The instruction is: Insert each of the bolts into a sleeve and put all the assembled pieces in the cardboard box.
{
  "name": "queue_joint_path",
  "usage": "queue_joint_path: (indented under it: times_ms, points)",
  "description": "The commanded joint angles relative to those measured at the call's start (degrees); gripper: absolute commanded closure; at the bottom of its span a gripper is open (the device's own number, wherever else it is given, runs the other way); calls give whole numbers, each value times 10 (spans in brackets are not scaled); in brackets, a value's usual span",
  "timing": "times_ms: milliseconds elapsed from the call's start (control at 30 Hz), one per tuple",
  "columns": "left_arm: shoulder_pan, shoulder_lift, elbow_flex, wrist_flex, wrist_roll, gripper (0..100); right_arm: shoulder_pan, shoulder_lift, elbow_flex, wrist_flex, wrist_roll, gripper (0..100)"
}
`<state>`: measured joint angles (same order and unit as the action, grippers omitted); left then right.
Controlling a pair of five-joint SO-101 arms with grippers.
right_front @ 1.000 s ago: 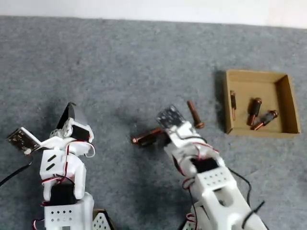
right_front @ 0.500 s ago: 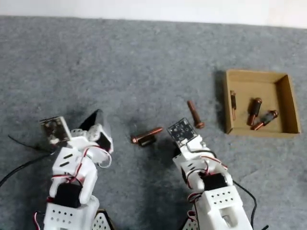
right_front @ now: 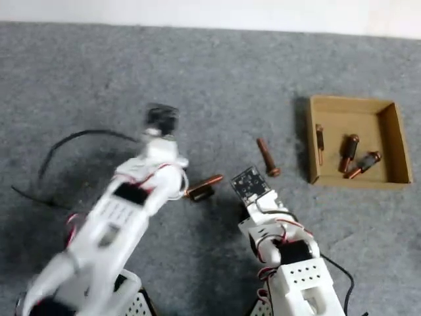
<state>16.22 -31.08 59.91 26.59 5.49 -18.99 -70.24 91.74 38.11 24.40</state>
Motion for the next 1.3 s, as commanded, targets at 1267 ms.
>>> queue_joint_path:
  times_ms: [1267]
  points:
    - [91, 141, -116, 160, -299, 831, 20, -9, -3, 1, -3, 994]
